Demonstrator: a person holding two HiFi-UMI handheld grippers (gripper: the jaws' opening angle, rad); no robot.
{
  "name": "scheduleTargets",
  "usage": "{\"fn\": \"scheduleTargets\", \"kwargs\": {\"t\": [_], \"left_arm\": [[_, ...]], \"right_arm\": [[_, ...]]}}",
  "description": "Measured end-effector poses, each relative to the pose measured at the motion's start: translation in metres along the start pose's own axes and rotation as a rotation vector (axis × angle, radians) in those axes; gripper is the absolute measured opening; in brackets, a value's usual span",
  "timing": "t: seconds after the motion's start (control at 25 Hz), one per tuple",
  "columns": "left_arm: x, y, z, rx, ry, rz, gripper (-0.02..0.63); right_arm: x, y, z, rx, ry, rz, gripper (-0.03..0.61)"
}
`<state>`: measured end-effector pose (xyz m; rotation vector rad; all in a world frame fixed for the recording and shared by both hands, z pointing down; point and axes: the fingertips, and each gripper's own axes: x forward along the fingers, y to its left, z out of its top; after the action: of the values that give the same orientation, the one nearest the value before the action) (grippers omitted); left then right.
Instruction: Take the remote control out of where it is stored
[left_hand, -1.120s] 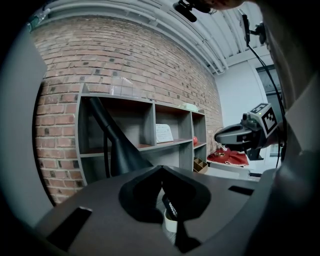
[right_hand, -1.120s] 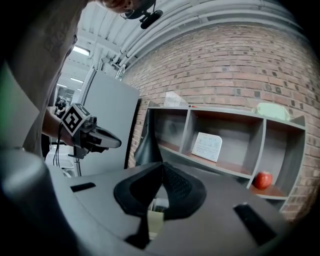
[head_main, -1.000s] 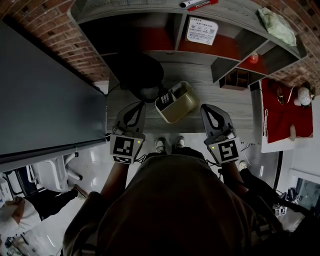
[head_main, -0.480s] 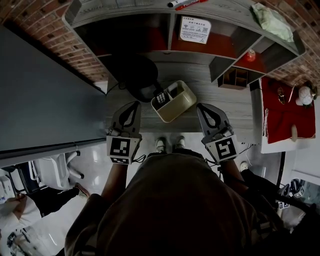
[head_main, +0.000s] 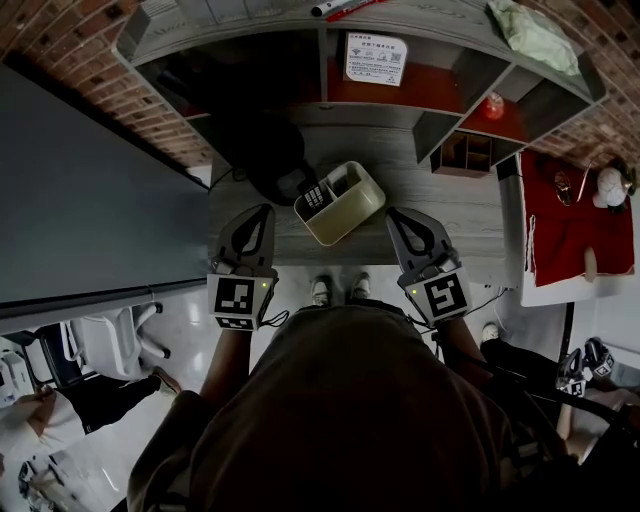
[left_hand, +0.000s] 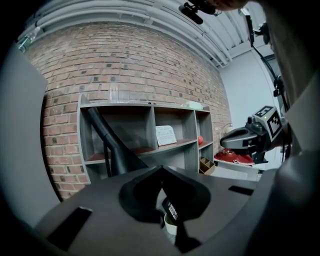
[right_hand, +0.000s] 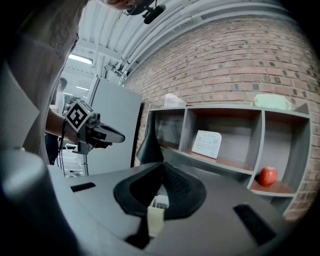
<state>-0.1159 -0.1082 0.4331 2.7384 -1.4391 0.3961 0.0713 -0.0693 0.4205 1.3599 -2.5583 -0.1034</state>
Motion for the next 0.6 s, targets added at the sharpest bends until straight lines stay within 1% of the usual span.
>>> {"fn": "scheduleTargets", "kwargs": {"t": [0.12, 0.24, 0.32, 0.44, 0.6], "left_arm": [[0.001, -0.003, 0.001, -0.001, 0.0, 0.005, 0.011], [0.0, -0.007, 0.0, -0.007, 0.004, 0.008, 0.011], [-0.001, -0.009, -0.001, -0.011, 0.007, 0.011, 0.011], [-0.002, -0.014, -0.003, -0.013, 0.014, 0.017, 0.011], [-0.007, -0.015, -0.007, -0.033, 0.021, 0.033, 0.011]], "right_arm": [[-0.001, 0.0, -0.004, -0.012, 0.006, 0.028, 0.014], [-0.001, 0.006, -0.007, -0.068, 0.016, 0.104, 0.012], [0.0, 0.012, -0.013, -0.131, 0.059, 0.171, 0.012], [0.007, 0.011, -0.027, -0.219, 0.14, 0.226, 0.012], [0.02, 0.007, -0.033, -0.211, 0.156, 0.272, 0.014]]}}
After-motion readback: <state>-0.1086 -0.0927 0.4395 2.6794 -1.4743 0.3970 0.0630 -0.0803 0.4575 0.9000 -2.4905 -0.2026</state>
